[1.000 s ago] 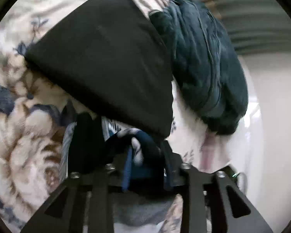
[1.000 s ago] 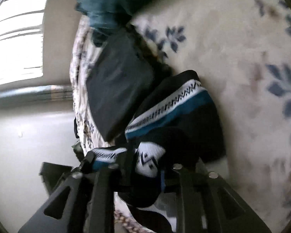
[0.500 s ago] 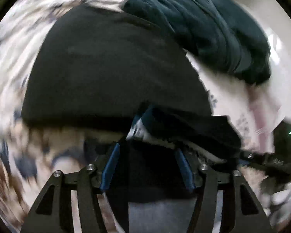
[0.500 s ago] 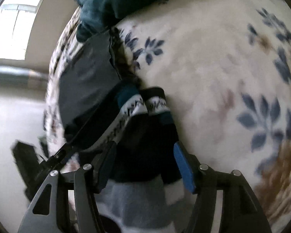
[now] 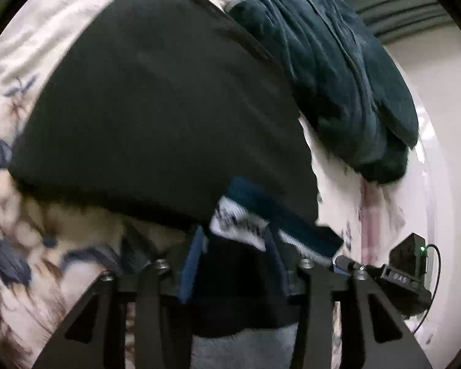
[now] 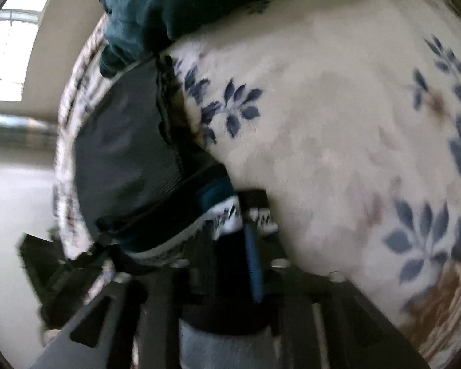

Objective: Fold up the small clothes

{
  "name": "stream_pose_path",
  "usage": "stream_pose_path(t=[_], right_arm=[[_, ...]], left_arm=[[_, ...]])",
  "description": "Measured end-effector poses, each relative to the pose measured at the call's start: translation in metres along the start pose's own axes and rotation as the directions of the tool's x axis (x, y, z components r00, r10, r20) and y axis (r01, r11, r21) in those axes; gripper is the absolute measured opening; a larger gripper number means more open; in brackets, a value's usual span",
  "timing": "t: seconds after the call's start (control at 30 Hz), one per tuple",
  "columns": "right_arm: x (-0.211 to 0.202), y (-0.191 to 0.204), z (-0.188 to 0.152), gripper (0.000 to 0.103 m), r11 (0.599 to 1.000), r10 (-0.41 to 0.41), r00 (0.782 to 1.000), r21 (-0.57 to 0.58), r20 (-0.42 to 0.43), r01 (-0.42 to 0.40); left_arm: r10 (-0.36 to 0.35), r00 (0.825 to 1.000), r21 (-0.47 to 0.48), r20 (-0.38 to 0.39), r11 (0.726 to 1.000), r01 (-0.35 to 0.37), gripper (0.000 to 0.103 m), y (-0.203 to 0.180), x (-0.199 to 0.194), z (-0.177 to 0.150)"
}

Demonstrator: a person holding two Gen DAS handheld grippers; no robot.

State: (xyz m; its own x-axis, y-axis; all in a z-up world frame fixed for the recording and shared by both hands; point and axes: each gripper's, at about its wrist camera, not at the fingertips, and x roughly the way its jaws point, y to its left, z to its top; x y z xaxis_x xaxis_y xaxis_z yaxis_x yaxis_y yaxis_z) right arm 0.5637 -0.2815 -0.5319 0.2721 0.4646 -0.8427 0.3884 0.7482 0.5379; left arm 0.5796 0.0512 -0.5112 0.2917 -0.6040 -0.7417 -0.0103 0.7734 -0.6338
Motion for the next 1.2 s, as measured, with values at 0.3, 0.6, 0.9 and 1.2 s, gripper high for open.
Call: stream_pose_path(t=[0.3, 0.6, 0.9, 1.2], right_arm=[[0.006, 0.003, -0.020, 0.006, 0.996, -0.033, 0.999, -0.079, 0.043, 0.036], [-0.017, -0.006, -0.007, 0.069, 0.996, 0.018, 0.997, -0.091, -0.071, -0.024], [-0.036, -0.048, -0.030, 0.084, 0.978, 0.024, 0.971, -0.197, -0.238, -0.072], [0.042, -0.032, 0.016, 0.084, 0.950, 0.145, 0.938, -0.219, -0.315, -0.221]], left_arm=[[0.121, 0.993, 0.011, 0.007, 0.993, -0.121, 0.006, 0.015, 0.008, -0.002], [-0.010, 0.994, -0.116, 0.112, 0.993, 0.024, 0.069, 0.006, -0.080, -0.058], [-0.067, 0.983, -0.514, 0.168, 0.845, 0.146, 0.069, 0.030, -0.087, -0.236], [-0.038, 0.936, -0.614, 0.350, 0.745, 0.260, 0.073, 0.019, -0.065, -0.257]])
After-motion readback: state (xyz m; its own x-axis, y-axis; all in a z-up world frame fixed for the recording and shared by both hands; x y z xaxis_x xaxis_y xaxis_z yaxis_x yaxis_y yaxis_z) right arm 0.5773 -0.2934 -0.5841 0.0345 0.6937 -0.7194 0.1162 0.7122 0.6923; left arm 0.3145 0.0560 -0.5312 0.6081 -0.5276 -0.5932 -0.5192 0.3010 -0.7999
